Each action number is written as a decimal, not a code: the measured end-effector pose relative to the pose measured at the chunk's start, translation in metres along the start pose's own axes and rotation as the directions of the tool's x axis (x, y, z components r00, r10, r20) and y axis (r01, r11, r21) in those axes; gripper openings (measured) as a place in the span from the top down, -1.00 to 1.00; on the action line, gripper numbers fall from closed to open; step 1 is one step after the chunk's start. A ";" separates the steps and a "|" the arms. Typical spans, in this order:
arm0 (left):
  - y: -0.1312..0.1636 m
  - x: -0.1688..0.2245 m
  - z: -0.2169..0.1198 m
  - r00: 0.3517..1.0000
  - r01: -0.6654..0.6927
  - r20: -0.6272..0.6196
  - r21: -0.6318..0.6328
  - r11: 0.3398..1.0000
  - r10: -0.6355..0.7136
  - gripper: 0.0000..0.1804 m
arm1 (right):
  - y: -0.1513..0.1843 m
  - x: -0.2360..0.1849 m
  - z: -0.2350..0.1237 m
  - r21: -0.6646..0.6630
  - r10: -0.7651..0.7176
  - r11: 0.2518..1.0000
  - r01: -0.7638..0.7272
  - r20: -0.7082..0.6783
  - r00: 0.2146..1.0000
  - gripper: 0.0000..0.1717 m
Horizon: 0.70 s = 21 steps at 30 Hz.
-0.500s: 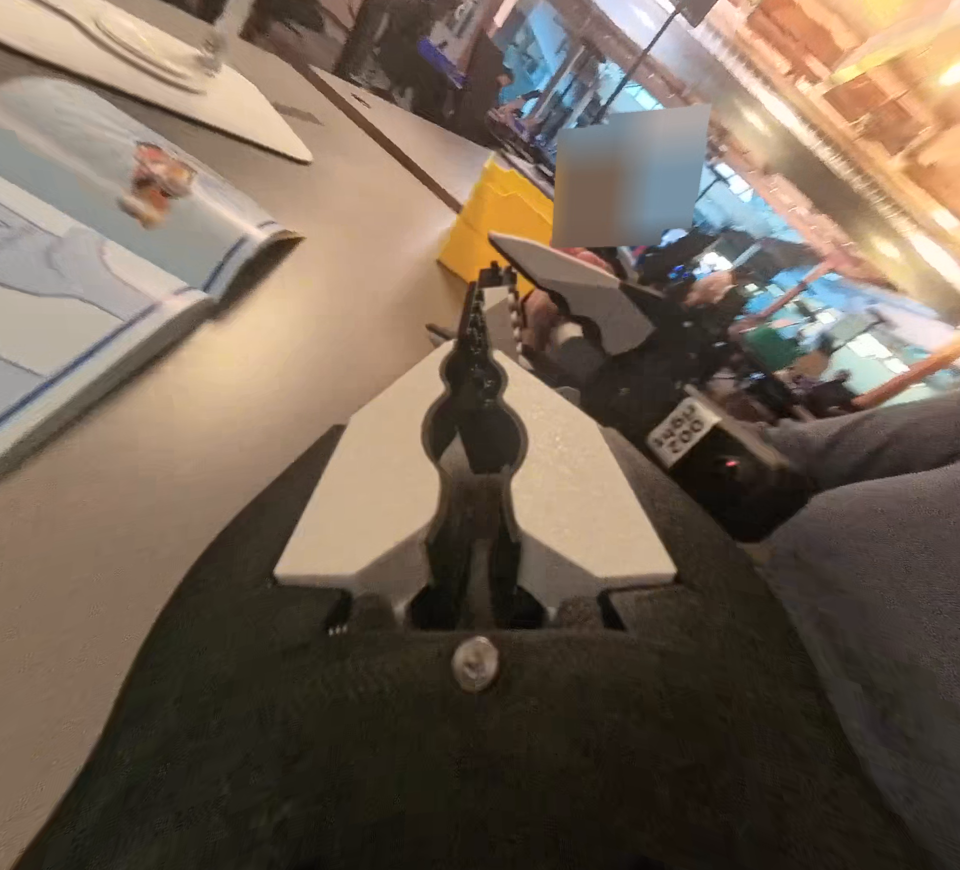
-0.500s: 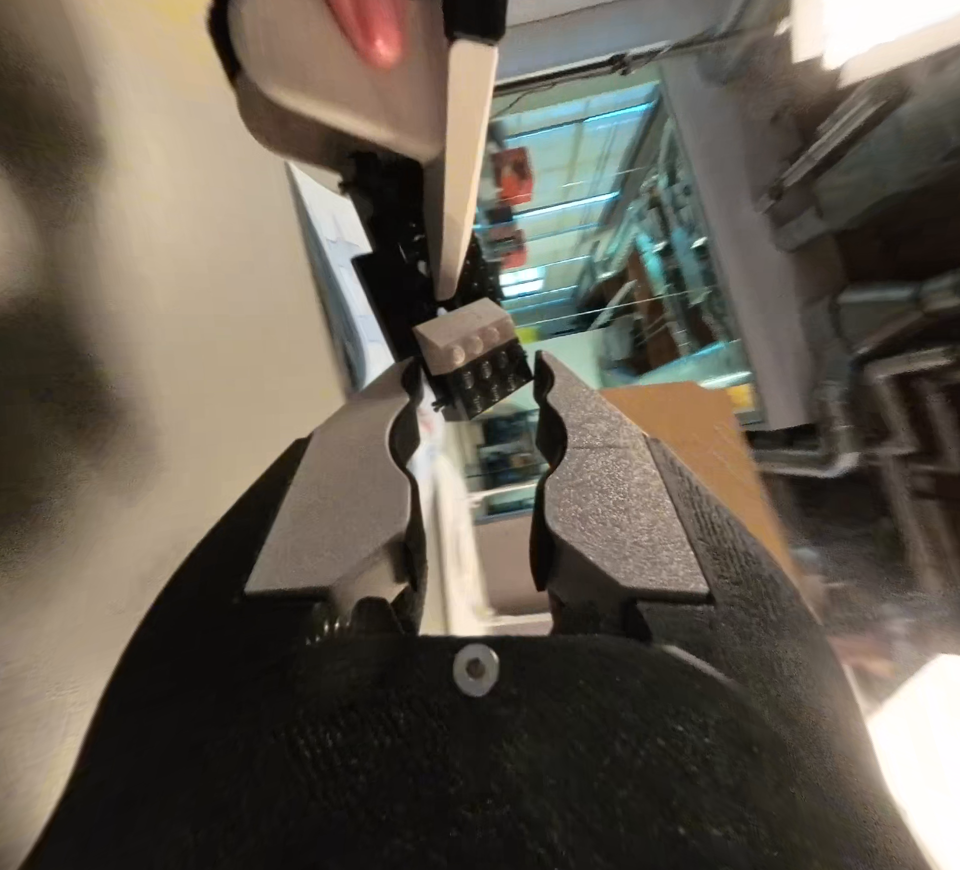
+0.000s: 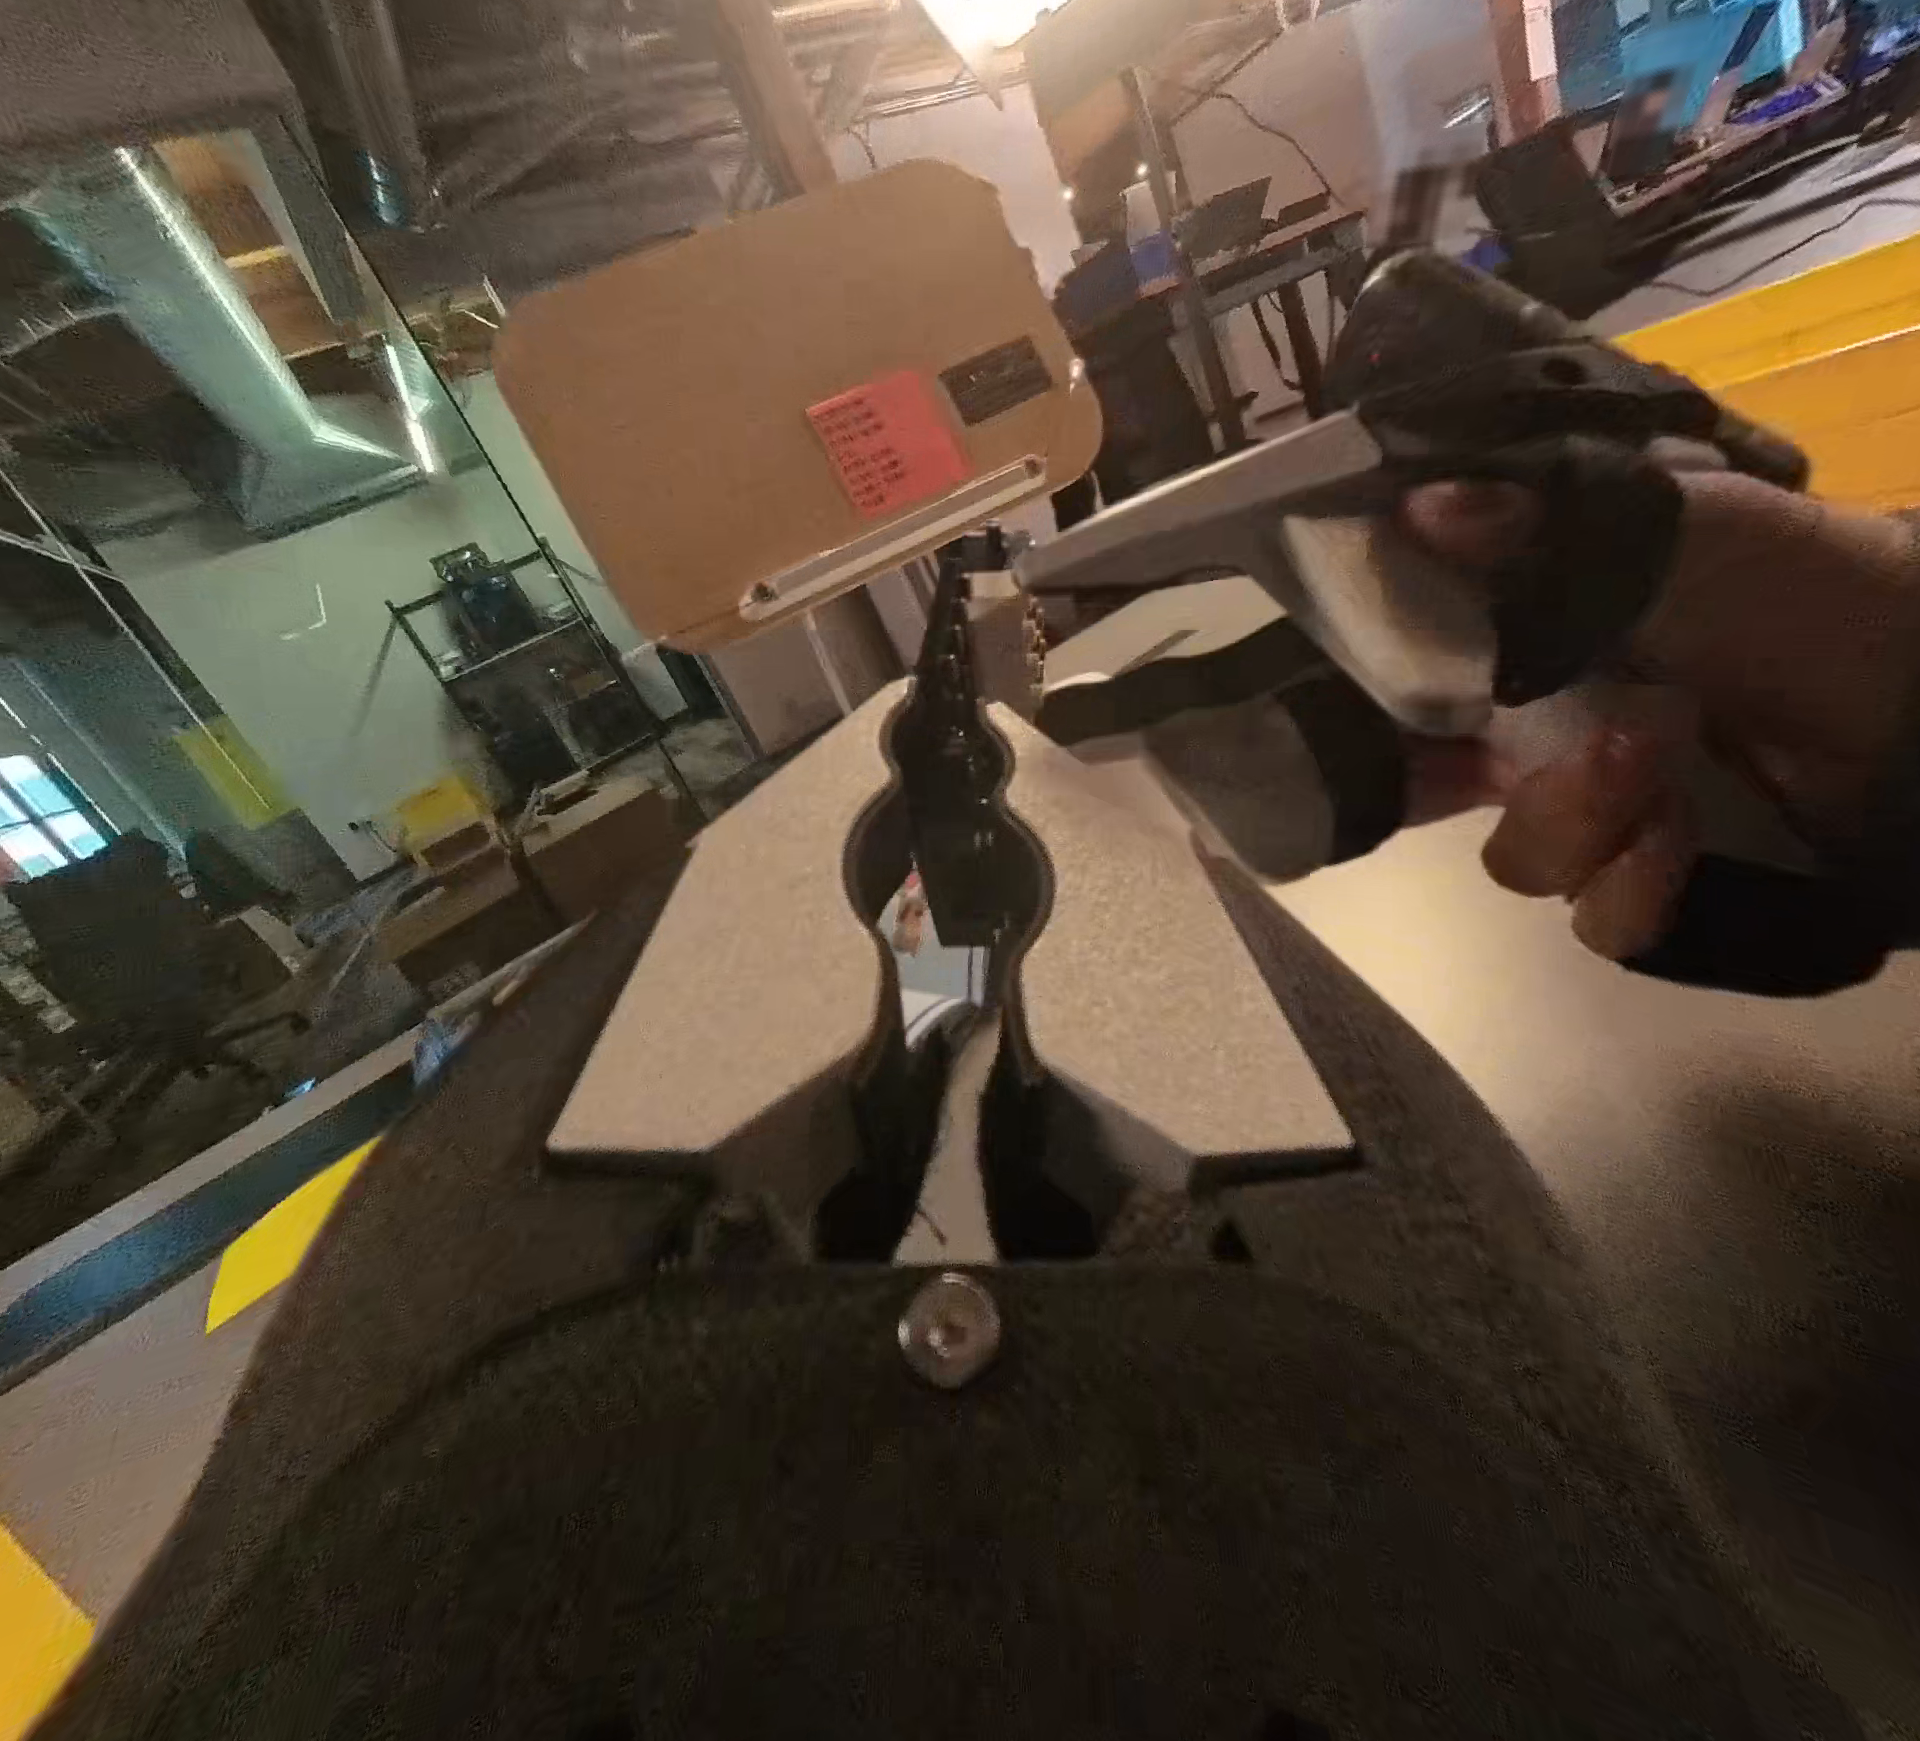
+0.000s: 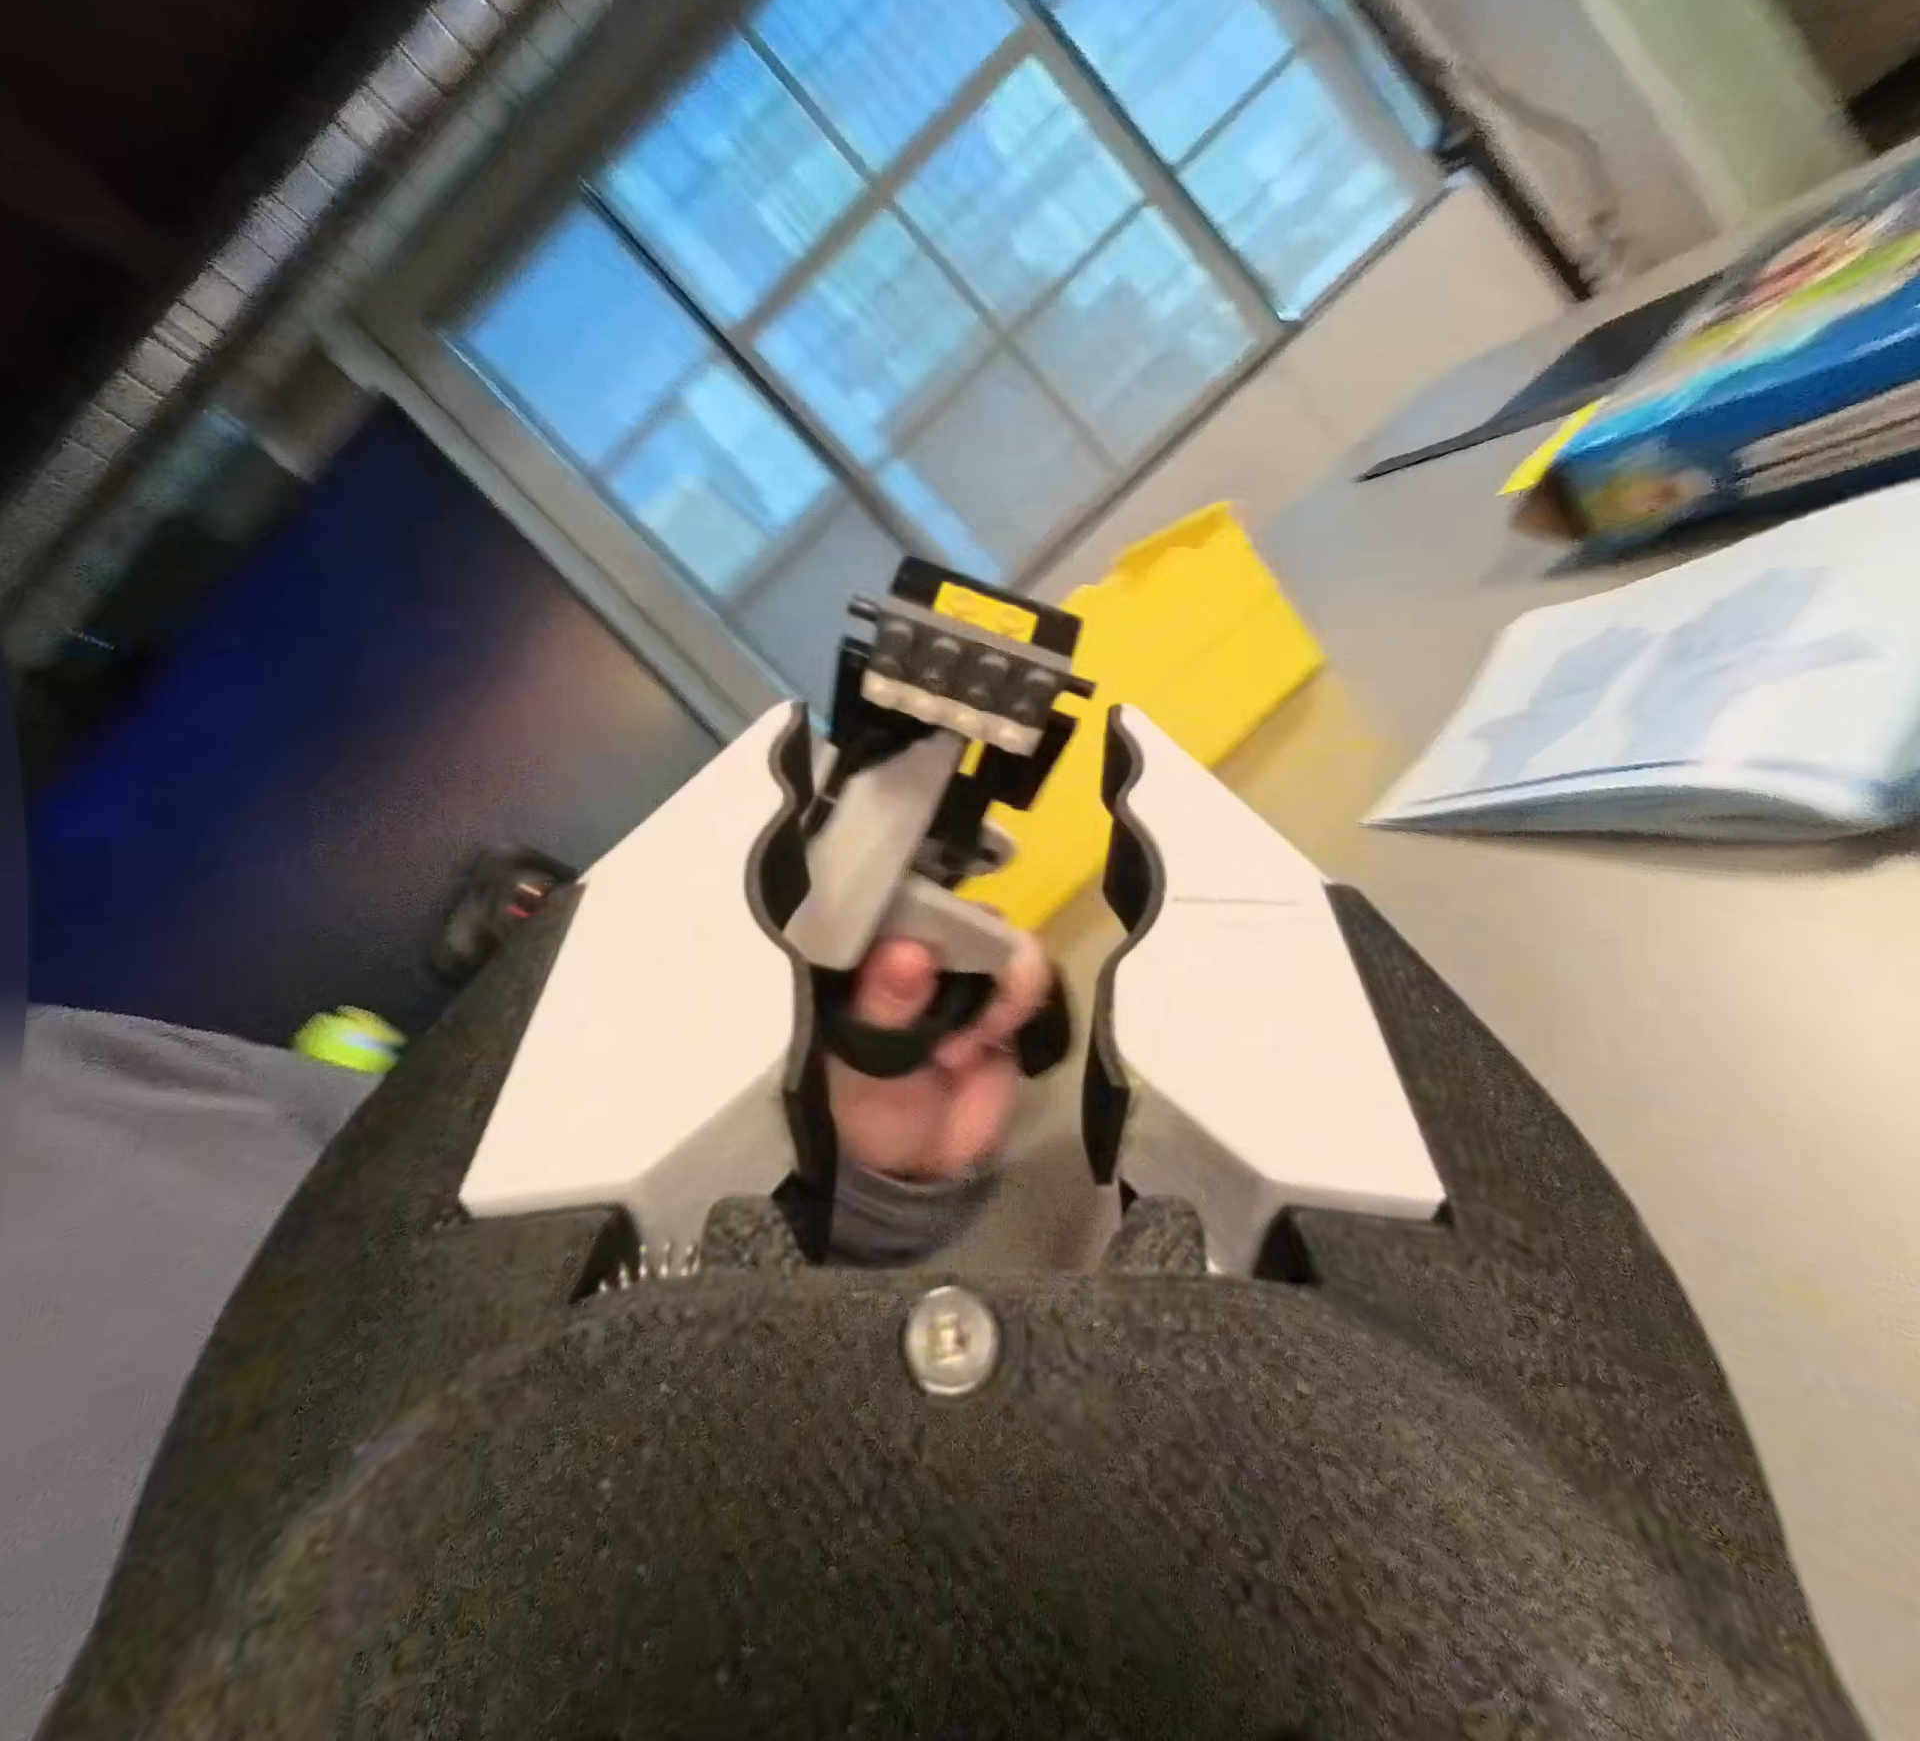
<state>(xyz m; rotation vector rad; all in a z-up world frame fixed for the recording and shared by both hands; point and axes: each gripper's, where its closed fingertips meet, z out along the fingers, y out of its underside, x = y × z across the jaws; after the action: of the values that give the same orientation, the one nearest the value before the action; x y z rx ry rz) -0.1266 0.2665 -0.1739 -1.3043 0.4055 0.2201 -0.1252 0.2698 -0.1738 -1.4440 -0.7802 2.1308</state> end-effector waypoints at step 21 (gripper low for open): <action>-0.004 0.014 0.007 0.980 0.108 -0.157 -0.086 0.990 -0.121 0.93 | -0.002 -0.005 -0.008 0.008 -0.009 1.000 0.008 0.067 0.998 0.54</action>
<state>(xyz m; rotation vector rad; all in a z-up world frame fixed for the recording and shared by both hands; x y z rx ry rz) -0.1109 0.2714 -0.1746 -1.4218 0.4620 0.0326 -0.1158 0.2697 -0.1713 -1.3691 -0.8001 2.1834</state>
